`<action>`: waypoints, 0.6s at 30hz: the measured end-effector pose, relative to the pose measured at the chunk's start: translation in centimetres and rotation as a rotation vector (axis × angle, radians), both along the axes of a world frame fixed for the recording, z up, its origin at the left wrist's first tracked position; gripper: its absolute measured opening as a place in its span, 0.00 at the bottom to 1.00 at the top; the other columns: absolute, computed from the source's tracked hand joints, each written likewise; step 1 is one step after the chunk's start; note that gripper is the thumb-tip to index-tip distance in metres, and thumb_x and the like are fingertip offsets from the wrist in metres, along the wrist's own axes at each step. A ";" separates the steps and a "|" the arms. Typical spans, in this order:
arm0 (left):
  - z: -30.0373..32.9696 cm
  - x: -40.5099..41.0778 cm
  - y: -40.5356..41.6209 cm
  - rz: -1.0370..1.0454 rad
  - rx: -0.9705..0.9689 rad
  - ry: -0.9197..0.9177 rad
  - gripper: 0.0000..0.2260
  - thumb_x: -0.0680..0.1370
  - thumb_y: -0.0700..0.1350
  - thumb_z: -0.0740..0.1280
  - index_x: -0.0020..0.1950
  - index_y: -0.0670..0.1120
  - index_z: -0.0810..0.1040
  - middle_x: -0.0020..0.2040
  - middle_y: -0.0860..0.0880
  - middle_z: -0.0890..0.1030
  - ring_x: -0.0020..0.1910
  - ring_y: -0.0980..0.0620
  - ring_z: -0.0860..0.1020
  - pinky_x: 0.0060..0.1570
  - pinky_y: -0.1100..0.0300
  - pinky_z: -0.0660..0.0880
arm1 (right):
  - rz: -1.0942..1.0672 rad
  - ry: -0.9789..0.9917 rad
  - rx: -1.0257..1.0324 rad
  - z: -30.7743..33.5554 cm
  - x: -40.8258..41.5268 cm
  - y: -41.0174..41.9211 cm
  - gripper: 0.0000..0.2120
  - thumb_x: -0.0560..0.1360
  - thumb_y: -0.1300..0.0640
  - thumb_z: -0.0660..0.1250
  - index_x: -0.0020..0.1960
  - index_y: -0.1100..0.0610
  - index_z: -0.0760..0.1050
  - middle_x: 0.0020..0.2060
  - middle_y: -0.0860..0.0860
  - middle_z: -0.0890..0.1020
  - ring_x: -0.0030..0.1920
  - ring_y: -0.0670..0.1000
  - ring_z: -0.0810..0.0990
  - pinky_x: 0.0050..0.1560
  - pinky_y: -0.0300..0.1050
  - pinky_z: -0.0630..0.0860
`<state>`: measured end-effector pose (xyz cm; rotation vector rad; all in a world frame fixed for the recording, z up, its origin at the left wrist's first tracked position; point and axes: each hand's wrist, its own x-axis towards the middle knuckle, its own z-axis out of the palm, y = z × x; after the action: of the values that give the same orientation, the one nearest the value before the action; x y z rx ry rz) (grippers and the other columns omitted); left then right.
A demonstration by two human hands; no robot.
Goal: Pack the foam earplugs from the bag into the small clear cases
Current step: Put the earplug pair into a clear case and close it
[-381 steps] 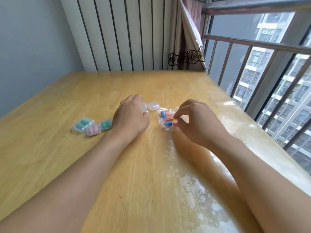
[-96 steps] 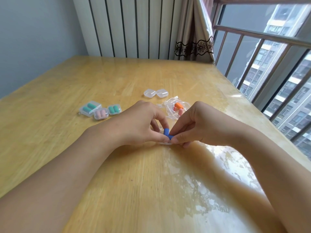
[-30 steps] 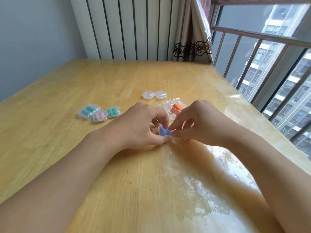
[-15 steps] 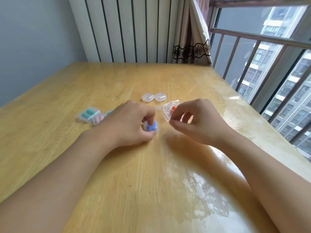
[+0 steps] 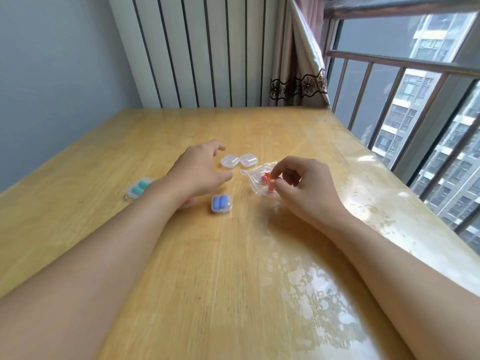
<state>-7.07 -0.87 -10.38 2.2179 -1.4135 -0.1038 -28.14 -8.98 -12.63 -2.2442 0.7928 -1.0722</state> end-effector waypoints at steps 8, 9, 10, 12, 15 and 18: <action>-0.4 0.3 -4.1 0.043 0.000 0.009 0.15 0.76 0.50 0.70 0.62 0.48 0.80 0.55 0.45 0.83 0.54 0.44 0.79 0.52 0.55 0.76 | 0.013 0.009 -0.046 0.1 -0.2 -0.1 0.06 0.68 0.61 0.68 0.39 0.52 0.82 0.27 0.46 0.76 0.29 0.45 0.72 0.34 0.42 0.70; 0.0 0.1 -3.7 0.050 -0.059 0.054 0.13 0.76 0.49 0.70 0.60 0.48 0.81 0.51 0.46 0.83 0.51 0.46 0.80 0.48 0.57 0.75 | 0.011 -0.012 -0.060 0.2 -0.3 0.1 0.06 0.68 0.60 0.68 0.39 0.52 0.82 0.28 0.46 0.77 0.30 0.46 0.73 0.34 0.43 0.71; 0.5 -0.2 -3.0 0.056 -0.125 0.102 0.12 0.76 0.49 0.70 0.58 0.49 0.81 0.49 0.48 0.83 0.48 0.47 0.81 0.44 0.58 0.75 | 0.006 -0.044 -0.078 0.3 -0.2 0.2 0.06 0.68 0.60 0.67 0.40 0.53 0.82 0.29 0.47 0.78 0.30 0.46 0.74 0.35 0.43 0.72; 1.8 -1.3 -0.8 0.031 -0.234 0.240 0.09 0.75 0.50 0.71 0.54 0.52 0.83 0.46 0.50 0.83 0.44 0.49 0.82 0.43 0.59 0.78 | 0.001 -0.118 -0.117 0.8 -0.2 0.7 0.05 0.69 0.60 0.68 0.43 0.54 0.83 0.33 0.48 0.79 0.33 0.46 0.75 0.36 0.41 0.73; 2.7 -3.8 3.0 -0.144 -0.259 0.501 0.04 0.76 0.49 0.72 0.50 0.54 0.84 0.44 0.48 0.85 0.43 0.51 0.86 0.48 0.54 0.81 | 0.106 -0.169 -0.148 1.8 -0.2 2.4 0.06 0.75 0.55 0.73 0.51 0.55 0.83 0.41 0.47 0.80 0.37 0.47 0.79 0.36 0.34 0.74; 1.5 -5.6 5.3 -0.237 -0.327 0.699 0.08 0.78 0.43 0.71 0.57 0.49 0.82 0.47 0.44 0.86 0.44 0.49 0.86 0.48 0.55 0.82 | 0.235 -0.143 -0.054 2.0 0.0 3.8 0.10 0.77 0.51 0.72 0.56 0.55 0.84 0.46 0.46 0.83 0.41 0.47 0.82 0.39 0.39 0.79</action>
<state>-12.63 4.41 -8.84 1.5179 -1.1733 -0.6169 -28.10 -5.18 -10.67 -2.2096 0.4329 -1.1351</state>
